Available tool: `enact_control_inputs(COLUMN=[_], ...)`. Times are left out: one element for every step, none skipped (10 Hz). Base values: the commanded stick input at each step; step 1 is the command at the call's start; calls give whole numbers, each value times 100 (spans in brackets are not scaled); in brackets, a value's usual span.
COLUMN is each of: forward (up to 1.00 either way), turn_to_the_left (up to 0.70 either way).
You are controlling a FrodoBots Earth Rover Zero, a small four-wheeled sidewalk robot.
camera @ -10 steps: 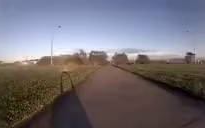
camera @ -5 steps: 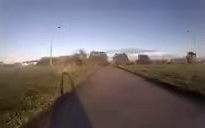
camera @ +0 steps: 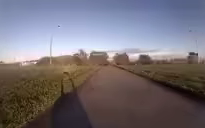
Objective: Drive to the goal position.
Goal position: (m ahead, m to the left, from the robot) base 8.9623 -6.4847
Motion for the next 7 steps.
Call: enact_control_inputs(forward=[70,70,70,70,70,70,70], turn_to_the_left=[0,0,0,0,0,0,0])
